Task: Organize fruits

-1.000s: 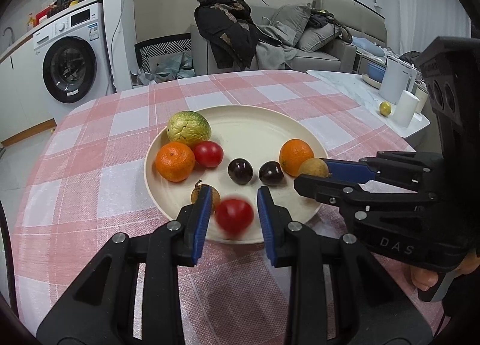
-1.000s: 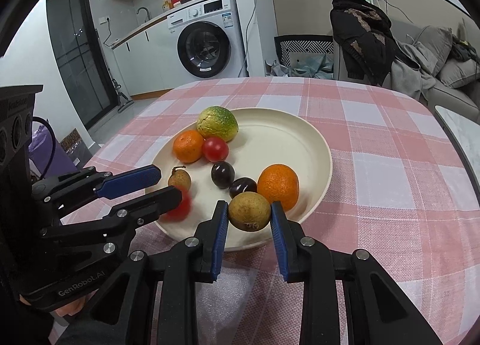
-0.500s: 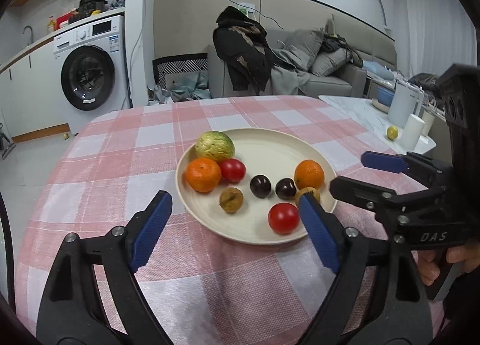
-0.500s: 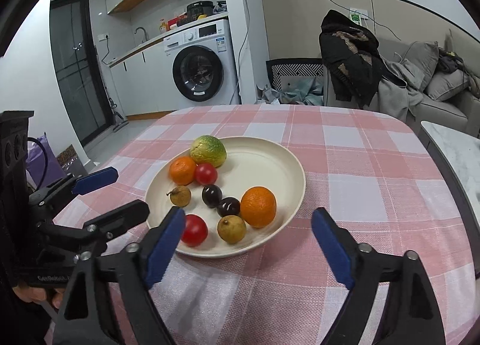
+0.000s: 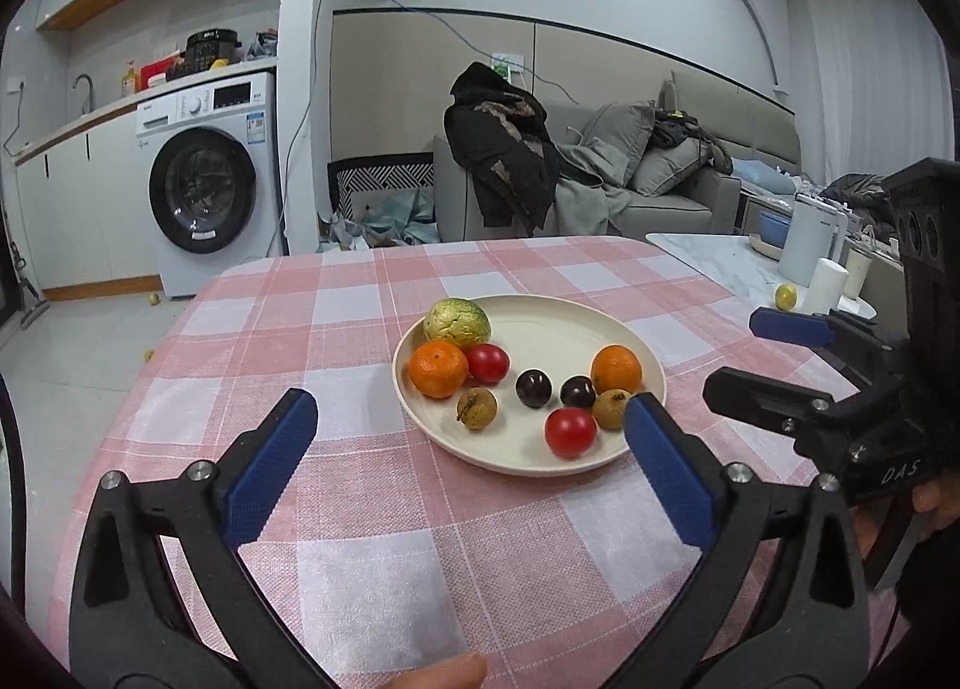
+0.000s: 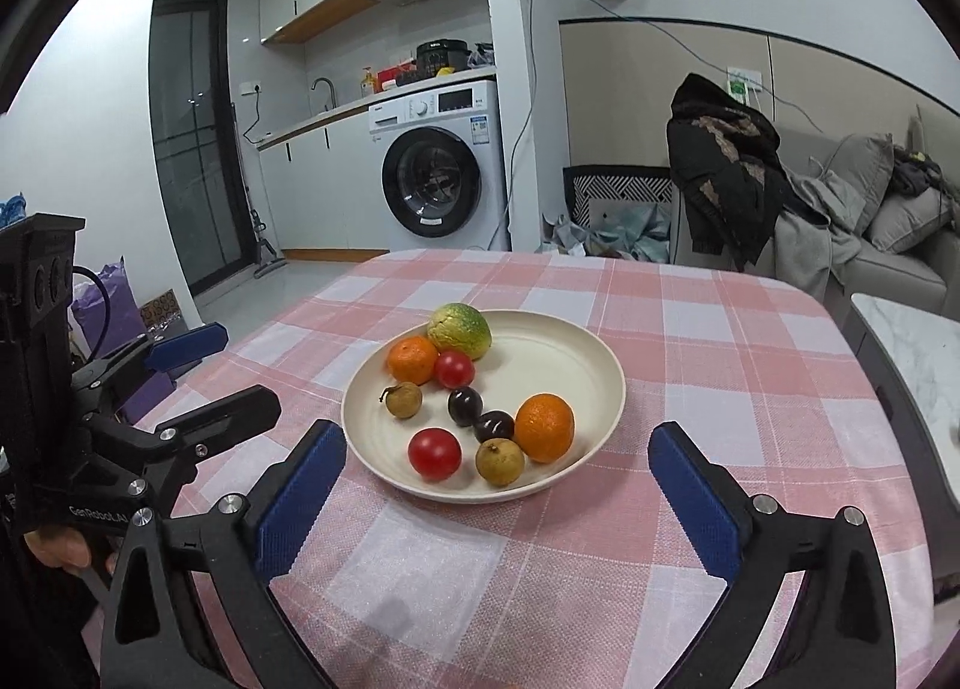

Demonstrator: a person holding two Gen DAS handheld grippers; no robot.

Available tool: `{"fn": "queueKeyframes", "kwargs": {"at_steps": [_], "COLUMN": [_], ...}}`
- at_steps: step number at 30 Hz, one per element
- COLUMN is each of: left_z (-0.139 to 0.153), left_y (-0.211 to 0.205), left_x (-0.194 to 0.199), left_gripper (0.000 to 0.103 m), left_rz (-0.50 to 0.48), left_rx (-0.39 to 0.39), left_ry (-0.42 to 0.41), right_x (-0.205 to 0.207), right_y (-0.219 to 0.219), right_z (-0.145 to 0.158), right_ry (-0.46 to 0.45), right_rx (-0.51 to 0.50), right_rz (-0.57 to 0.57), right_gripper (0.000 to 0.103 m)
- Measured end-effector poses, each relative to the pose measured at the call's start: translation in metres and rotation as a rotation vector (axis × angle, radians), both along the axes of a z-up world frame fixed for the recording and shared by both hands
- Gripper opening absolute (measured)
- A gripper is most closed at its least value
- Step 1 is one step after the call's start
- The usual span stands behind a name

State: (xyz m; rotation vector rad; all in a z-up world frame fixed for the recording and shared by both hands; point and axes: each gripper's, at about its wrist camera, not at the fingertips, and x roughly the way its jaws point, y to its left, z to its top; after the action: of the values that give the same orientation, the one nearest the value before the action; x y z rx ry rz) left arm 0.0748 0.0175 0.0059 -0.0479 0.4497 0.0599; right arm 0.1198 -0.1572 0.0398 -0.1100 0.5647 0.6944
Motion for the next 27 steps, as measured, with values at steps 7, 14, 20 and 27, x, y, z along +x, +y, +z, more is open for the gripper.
{"fn": "queueKeyframes", "kwargs": {"at_steps": [7,14,20,27], "left_z": [0.001,-0.002,-0.002,-0.002], "left_y": [-0.003,-0.007,-0.002,-0.001], "left_x": [-0.019,-0.022,-0.021,-0.02], "left_gripper": [0.102,0.102,0.102,0.102], "left_rz": [-0.019,-0.021,-0.006,0.0], "left_rx": [0.001,0.015,-0.009,-0.011], "left_ry": [-0.021,-0.022,-0.023,-0.025], "right_x": [-0.013,-0.017,-0.018,-0.017], "right_y": [-0.011,-0.015,-0.013,-0.014], "right_z": [0.0,-0.001,-0.001,-0.002], "right_ry": [-0.066,-0.098,-0.096,-0.092], "right_rx": [0.041,0.071,0.062,0.064], "right_rz": [-0.009,-0.011,-0.009,-0.006], "right_gripper": [0.103,0.103,0.103,0.103]}}
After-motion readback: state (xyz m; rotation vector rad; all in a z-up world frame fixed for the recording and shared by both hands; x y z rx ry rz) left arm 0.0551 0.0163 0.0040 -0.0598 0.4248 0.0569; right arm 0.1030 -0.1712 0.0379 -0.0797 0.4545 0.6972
